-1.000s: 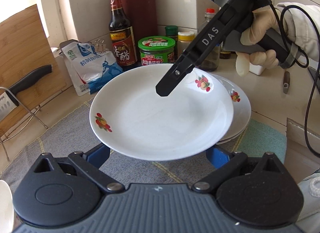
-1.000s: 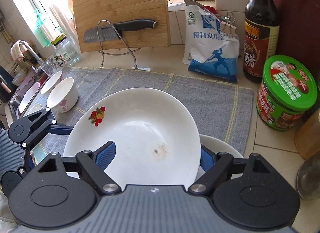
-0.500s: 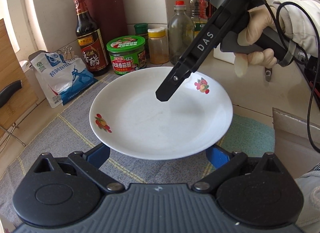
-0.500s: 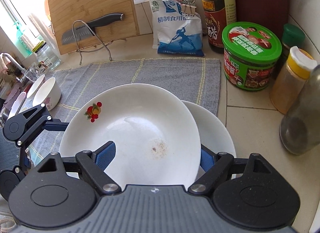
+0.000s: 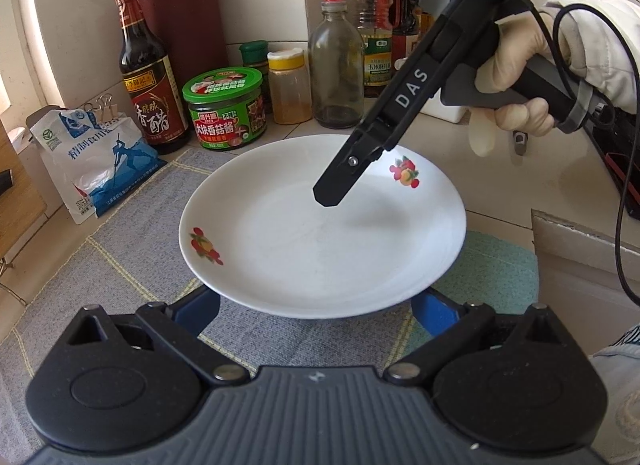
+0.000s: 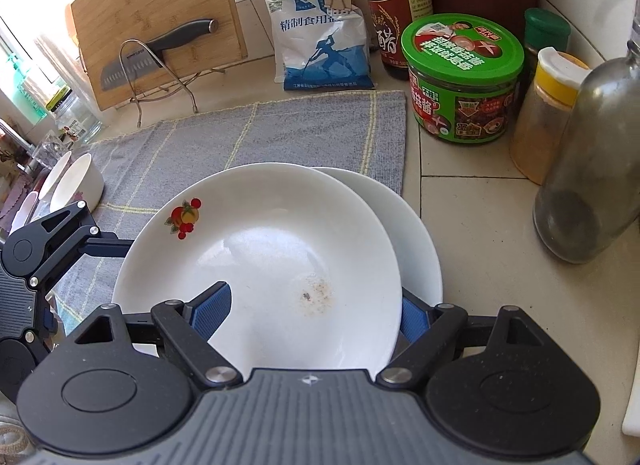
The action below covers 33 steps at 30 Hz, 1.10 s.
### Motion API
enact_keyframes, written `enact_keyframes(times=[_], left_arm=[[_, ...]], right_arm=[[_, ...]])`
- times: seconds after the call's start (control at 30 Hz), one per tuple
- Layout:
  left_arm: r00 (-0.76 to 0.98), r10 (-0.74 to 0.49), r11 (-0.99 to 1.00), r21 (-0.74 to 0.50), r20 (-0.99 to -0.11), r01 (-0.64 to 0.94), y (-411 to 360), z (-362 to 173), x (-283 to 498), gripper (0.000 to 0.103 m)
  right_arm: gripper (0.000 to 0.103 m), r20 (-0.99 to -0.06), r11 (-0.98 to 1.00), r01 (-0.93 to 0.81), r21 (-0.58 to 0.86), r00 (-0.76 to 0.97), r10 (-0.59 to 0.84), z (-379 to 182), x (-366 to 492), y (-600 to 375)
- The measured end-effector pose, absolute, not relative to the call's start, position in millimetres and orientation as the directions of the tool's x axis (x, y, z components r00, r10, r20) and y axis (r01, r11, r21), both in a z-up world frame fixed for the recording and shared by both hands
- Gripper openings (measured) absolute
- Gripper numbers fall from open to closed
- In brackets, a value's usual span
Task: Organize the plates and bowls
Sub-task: 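Carry the flower plate with the right gripper toward the plate stack, then lower the flower plate onto the stack and open the right gripper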
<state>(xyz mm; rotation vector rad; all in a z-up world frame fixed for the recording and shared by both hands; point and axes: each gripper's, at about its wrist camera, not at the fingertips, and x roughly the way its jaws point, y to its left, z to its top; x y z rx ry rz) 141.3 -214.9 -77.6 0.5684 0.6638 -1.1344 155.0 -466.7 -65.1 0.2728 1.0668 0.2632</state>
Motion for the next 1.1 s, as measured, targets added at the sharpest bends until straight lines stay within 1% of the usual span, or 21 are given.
enact_keyframes(times=[0.8,1.1], left_arm=[[0.234,-0.639,0.303,0.040,-0.733,0.952,-220.1,-85.2,152.4,0.101],[0.222,-0.651,0.296,0.027,-0.726,0.955,-219.4,-85.2,153.7,0.101]], right_arm=[[0.090,-0.828,0.940,-0.051,0.336,0.459,0.321,-57.2,136.5,-470.0],[0.093,-0.831,0.947,-0.031,0.320,0.471,0.296,-52.2,129.6,-468.3]])
